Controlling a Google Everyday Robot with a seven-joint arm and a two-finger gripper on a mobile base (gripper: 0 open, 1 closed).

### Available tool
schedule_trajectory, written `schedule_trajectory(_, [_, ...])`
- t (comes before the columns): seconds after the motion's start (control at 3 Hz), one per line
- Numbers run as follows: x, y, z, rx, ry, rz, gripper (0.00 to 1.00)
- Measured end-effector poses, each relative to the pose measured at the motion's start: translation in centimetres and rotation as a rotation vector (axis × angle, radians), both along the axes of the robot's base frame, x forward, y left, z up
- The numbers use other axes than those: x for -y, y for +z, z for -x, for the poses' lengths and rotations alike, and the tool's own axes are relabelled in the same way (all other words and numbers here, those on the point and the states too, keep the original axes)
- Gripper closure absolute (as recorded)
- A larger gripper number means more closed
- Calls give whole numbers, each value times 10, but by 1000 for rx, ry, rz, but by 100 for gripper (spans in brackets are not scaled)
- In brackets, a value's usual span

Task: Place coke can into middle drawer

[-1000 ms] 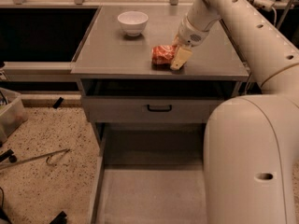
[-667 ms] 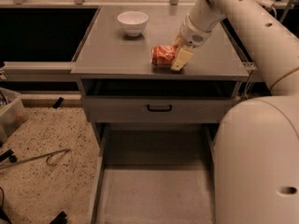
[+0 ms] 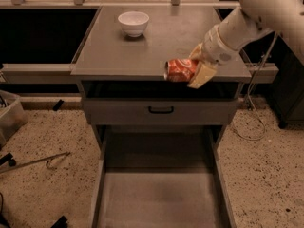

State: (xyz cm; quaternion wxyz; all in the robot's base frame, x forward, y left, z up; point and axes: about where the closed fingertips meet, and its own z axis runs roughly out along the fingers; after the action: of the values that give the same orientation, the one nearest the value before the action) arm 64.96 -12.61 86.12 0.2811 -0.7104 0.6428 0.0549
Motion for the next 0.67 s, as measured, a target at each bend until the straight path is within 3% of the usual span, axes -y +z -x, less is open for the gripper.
schedule_trajectory(0.67, [43,-78,89,-58,-77,-41,100])
